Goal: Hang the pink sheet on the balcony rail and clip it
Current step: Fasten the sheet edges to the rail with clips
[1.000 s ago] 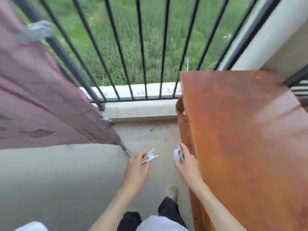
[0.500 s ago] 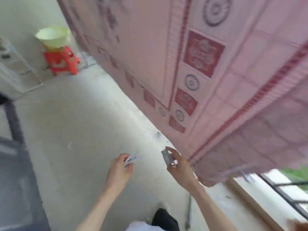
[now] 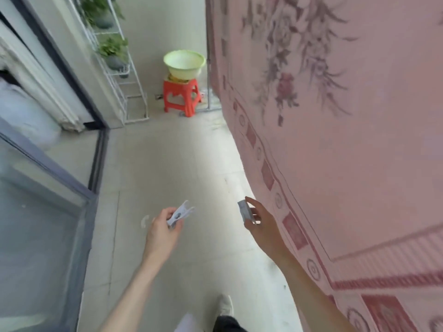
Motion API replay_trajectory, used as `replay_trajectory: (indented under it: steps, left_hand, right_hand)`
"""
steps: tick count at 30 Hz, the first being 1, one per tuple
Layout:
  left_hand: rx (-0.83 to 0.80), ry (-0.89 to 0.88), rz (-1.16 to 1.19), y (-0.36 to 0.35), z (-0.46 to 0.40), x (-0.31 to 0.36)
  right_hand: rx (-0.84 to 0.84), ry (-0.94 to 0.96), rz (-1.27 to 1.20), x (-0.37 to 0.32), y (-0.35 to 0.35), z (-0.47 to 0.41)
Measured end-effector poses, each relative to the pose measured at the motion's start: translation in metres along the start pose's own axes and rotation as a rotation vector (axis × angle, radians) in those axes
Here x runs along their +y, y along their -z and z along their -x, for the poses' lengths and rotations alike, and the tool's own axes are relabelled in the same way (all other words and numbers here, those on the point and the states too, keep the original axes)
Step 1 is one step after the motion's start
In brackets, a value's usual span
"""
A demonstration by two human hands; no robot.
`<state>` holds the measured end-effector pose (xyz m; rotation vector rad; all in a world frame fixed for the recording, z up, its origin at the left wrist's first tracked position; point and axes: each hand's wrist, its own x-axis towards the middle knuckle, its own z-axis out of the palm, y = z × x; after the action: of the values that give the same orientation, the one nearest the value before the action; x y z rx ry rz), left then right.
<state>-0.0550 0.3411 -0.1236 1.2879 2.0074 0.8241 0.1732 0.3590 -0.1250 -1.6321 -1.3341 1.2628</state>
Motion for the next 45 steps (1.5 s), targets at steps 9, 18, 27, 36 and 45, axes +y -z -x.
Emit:
replay_trajectory:
  steps: [9,18,27,36,45]
  left_hand:
    - [0.141,0.14,0.085,0.028,-0.182,0.02]
    - [0.05,0.098,0.168,0.048,-0.474,0.067]
    - [-0.14,0.042,0.251,0.043,-0.707,0.139]
    - [-0.249,-0.044,0.299,0.029,-0.95,0.218]
    - [-0.375,-0.113,0.359,0.022,-1.145,0.282]
  right_hand:
    - [-0.181,0.034,-0.004,-0.082,-0.067,-0.218]
    - [-0.105,0.091,-0.03,-0.195,-0.128,-0.467]
    - [-0.002,-0.258,-0.468,-0.282,-0.166,-0.683]
    - [-0.184,-0.311,-0.472,-0.36,-0.19,-0.92]
    - [-0.159,-0.199,-0.647,-0.436,-0.214,-1.089]
